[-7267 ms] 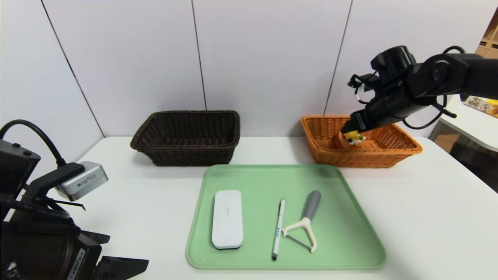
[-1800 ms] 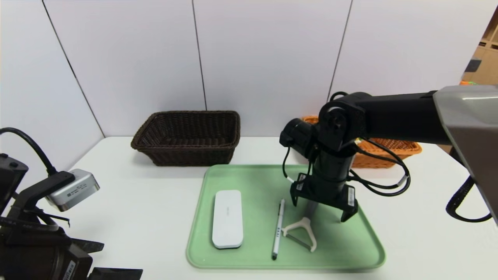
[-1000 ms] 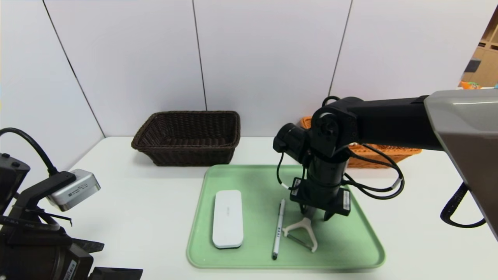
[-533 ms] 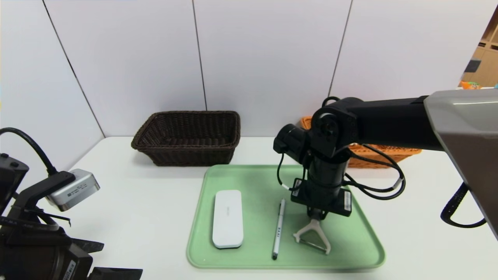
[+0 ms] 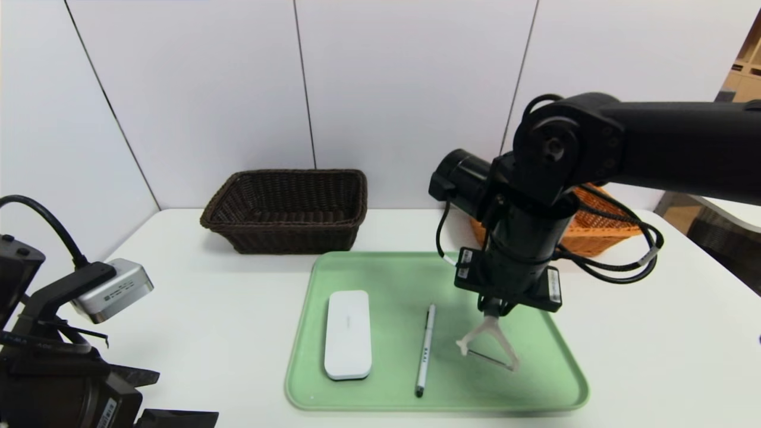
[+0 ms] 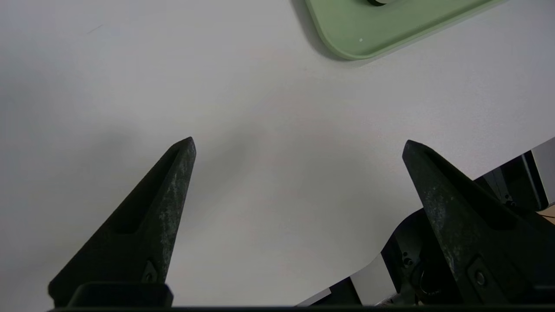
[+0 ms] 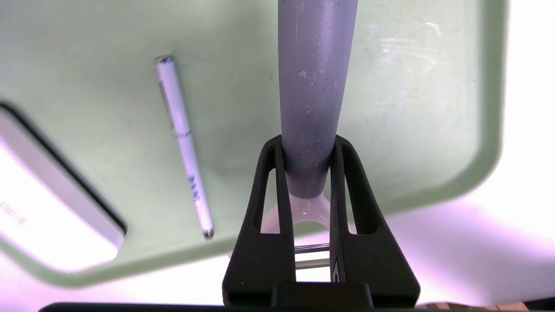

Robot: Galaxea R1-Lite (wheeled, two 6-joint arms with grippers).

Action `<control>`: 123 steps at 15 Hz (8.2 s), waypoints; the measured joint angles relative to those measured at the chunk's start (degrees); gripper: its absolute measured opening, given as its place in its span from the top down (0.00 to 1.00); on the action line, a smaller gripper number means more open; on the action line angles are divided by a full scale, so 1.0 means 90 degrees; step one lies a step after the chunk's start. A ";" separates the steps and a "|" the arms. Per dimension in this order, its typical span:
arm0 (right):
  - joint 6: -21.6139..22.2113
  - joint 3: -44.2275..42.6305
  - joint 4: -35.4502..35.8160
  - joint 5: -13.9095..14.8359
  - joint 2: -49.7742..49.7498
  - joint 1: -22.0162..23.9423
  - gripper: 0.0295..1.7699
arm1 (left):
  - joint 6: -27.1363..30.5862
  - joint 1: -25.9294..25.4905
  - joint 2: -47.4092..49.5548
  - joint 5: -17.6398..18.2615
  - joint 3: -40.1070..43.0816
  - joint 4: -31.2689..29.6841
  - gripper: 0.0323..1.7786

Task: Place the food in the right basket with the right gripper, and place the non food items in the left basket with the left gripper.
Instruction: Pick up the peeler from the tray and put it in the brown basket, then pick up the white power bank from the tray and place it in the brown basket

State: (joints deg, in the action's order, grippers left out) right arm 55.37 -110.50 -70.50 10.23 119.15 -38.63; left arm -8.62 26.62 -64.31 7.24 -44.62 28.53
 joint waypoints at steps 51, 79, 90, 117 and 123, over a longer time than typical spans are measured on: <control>-0.6726 -0.0203 0.9281 0.1638 0.1023 -0.0922 0.87 | -0.0022 0.0000 -0.0083 0.0000 0.0236 -0.0356 0.05; -0.7576 -0.0230 1.1168 0.0329 0.2221 -0.0809 0.87 | -0.0022 0.0000 -0.0091 0.0019 0.0312 -0.0604 0.05; -0.7710 -0.0233 1.1236 0.0251 0.2368 -0.0750 0.87 | -0.0015 0.0000 -0.0138 0.0028 0.0349 -0.0775 0.05; -0.7671 0.5479 0.9805 0.0729 -0.2679 -0.0228 0.06 | 0.0018 0.0000 0.0004 0.0019 0.0410 -0.1035 0.05; -0.6908 0.7534 0.9792 0.1346 -0.4076 0.0244 0.05 | 0.0003 0.0000 0.0077 0.0019 0.0423 -0.1029 0.05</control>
State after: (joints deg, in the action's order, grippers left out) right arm -6.80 -42.69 17.63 22.35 82.47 -36.44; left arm -8.59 26.62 -63.61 7.41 -40.81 19.26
